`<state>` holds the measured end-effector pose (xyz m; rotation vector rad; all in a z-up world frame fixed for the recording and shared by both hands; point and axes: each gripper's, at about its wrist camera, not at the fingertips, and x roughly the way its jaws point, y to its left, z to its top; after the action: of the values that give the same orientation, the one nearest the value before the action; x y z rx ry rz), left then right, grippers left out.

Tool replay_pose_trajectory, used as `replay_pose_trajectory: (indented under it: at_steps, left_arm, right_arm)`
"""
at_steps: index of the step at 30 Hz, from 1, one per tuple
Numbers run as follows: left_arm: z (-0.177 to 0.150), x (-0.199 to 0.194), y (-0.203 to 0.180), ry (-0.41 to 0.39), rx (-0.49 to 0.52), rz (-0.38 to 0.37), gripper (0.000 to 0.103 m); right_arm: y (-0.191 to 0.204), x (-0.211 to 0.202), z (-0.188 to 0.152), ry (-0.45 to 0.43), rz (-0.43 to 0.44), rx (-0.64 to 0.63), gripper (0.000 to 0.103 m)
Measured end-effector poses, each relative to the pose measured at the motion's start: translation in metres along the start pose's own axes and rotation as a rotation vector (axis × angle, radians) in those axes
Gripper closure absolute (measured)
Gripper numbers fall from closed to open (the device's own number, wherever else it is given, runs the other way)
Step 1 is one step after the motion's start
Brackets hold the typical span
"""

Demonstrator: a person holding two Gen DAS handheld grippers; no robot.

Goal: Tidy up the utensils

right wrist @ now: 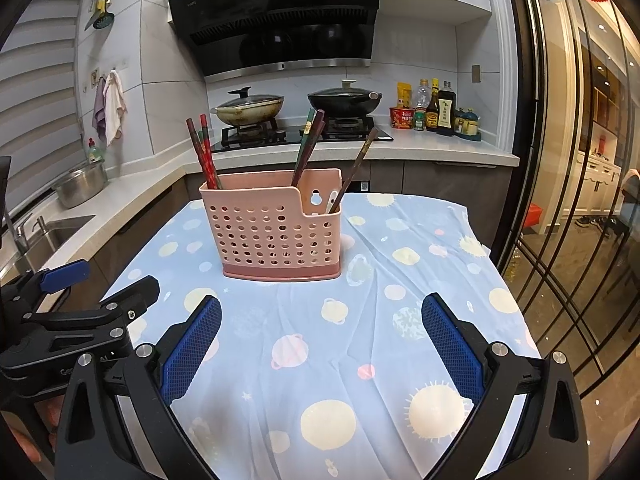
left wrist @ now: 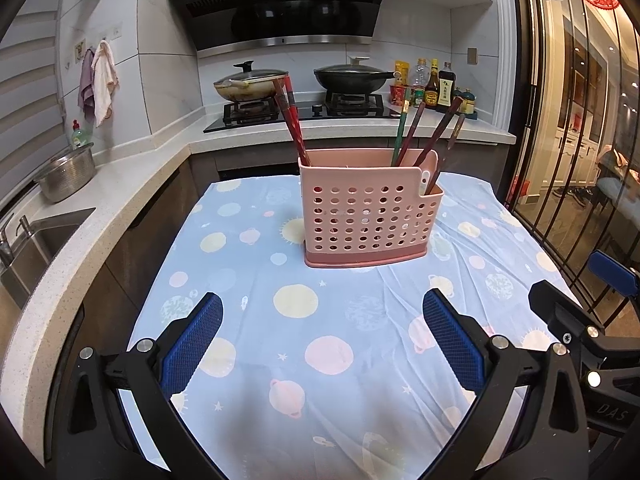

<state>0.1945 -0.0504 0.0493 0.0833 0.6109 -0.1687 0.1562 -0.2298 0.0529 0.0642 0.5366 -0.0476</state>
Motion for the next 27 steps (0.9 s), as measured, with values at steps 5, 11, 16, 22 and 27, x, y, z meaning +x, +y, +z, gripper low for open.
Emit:
replay_pose_trajectory:
  at_steps: [5,11,16,22,27]
  left_arm:
    - [-0.0008,0.0017,0.0023,0.004,-0.013,0.000,0.007]
    - [-0.0022,0.0040,0.0044,0.011,-0.015,0.001,0.007]
    - [-0.0029,0.0038,0.0044,0.010,-0.012,0.008,0.007]
    - [-0.0035,0.0044,0.0047,0.013,-0.009,0.008,0.007]
    - [-0.0038,0.0038,0.0052,0.009,-0.007,0.018,0.007]
  right_arm:
    - [-0.0012,0.0016,-0.0016,0.003,-0.002,0.002,0.006]
    - [-0.0005,0.0033,-0.0042,0.012,-0.002,-0.002,0.006]
    - [0.0000,0.0031,-0.0050,0.017,0.000,-0.003,0.006]
    - [0.0000,0.0027,-0.0050,0.015,-0.001,-0.002,0.006]
    - [0.0000,0.0030,-0.0049,0.017,-0.001,-0.003,0.006]
